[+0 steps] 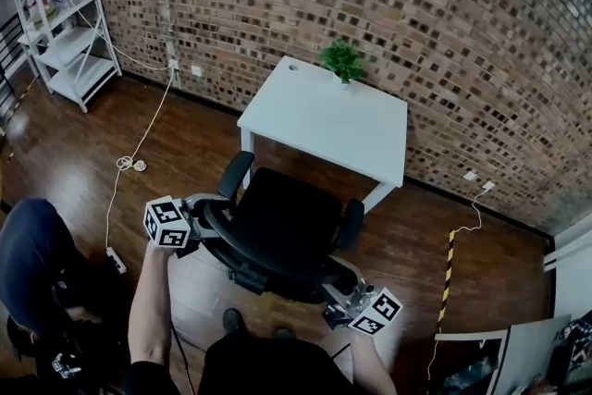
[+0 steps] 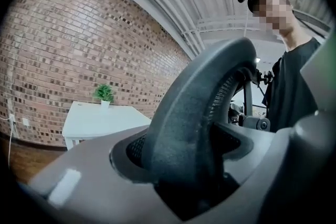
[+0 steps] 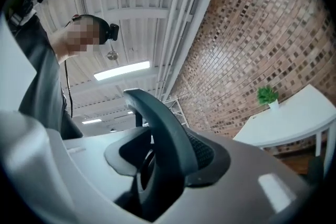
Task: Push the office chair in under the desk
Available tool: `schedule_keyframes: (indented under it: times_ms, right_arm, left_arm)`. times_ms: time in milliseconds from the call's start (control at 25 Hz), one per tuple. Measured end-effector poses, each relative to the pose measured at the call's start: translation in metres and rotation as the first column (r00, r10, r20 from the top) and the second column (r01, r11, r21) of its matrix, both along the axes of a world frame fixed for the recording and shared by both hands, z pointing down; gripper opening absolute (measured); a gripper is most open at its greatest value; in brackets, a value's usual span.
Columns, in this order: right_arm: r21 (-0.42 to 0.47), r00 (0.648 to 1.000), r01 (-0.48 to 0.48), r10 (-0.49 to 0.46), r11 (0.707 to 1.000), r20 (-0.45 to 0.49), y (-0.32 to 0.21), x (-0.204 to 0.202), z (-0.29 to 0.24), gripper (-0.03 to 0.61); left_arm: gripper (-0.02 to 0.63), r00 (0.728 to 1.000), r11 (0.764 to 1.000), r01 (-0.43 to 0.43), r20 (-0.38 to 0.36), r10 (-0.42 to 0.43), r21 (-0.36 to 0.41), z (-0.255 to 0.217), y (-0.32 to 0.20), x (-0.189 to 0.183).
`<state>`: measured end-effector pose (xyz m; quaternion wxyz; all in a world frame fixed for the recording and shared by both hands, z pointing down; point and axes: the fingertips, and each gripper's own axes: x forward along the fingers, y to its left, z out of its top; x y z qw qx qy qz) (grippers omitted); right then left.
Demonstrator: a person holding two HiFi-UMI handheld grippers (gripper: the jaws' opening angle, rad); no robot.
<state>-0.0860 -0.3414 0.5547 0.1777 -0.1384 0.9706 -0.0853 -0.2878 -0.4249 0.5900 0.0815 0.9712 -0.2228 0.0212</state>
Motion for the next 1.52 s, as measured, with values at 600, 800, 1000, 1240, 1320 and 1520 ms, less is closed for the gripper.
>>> schedule_keyframes:
  times_ms: [600,800,1000,1240,1320,1520]
  right_arm:
    - [0.035,0.939,-0.311,0.312,0.950,-0.144,-0.096,-0.012,0.028,0.183]
    - [0.043,0.935,-0.317,0.320,0.948,-0.153,-0.120,-0.011,0.047,0.184]
    - [0.033,0.950,-0.273,0.275,0.961,-0.144,-0.136,0.008,0.045,0.189]
    - [0.047,0.956,-0.252,0.256,0.967,-0.141,-0.171,0.033,0.050,0.189]
    - [0.048,0.959,-0.244,0.249,0.969,-0.138,-0.186,0.035,0.048,0.189]
    - [0.055,0.962,-0.225,0.231,0.973,-0.146,-0.226,0.065,0.053,0.187]
  left_arm:
    - [0.537,0.997,0.998,-0.063,-0.053,0.062,-0.023,0.004,-0.092,-0.006]
    - [0.538,0.996,0.998,-0.063,-0.067,0.063,-0.002,0.022,-0.116,-0.007]
    - [0.540,0.999,1.000,-0.009,-0.051,0.010,0.017,0.013,-0.119,0.004]
    - [0.541,0.998,0.999,0.006,-0.055,-0.005,0.031,0.026,-0.152,0.031]
    - [0.543,0.999,0.999,0.013,-0.052,-0.011,0.030,0.024,-0.167,0.033]
    - [0.545,0.996,0.999,0.041,-0.074,-0.040,0.004,0.032,-0.205,0.062]
